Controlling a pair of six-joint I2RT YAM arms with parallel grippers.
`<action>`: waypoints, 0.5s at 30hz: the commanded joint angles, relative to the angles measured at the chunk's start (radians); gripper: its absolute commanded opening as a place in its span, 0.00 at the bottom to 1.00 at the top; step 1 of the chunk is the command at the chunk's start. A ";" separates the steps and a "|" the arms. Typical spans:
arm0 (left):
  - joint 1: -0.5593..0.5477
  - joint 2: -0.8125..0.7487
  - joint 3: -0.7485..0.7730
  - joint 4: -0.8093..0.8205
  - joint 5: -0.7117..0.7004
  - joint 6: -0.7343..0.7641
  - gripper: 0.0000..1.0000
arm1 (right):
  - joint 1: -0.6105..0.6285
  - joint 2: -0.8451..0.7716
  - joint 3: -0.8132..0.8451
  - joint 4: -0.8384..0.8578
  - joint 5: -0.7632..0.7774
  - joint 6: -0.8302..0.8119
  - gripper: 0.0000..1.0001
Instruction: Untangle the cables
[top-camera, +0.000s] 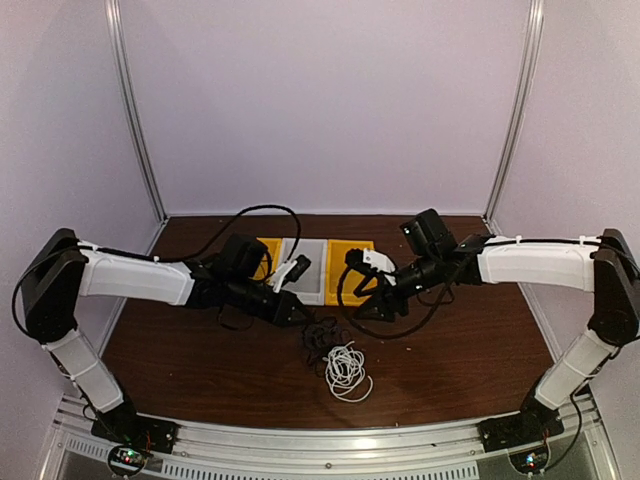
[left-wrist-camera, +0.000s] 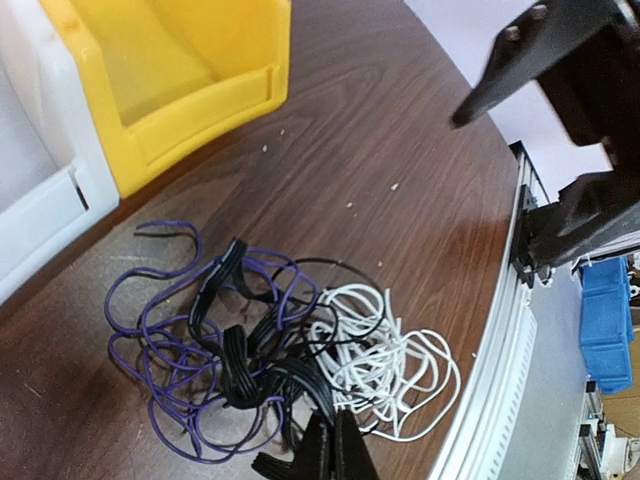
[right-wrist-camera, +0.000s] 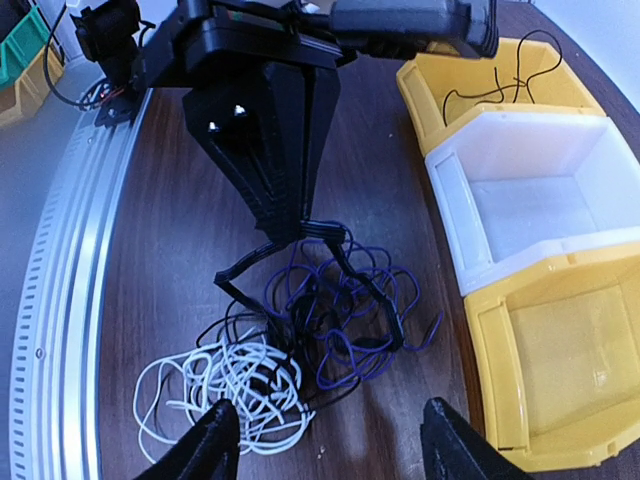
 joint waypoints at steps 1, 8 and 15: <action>-0.002 -0.117 0.058 0.017 -0.026 -0.008 0.00 | 0.005 0.074 0.043 0.187 -0.108 0.156 0.63; -0.002 -0.178 0.073 -0.031 -0.050 -0.017 0.00 | 0.028 0.186 0.067 0.368 -0.189 0.309 0.65; -0.002 -0.217 0.099 -0.060 -0.068 -0.020 0.00 | 0.050 0.269 0.071 0.470 -0.169 0.399 0.65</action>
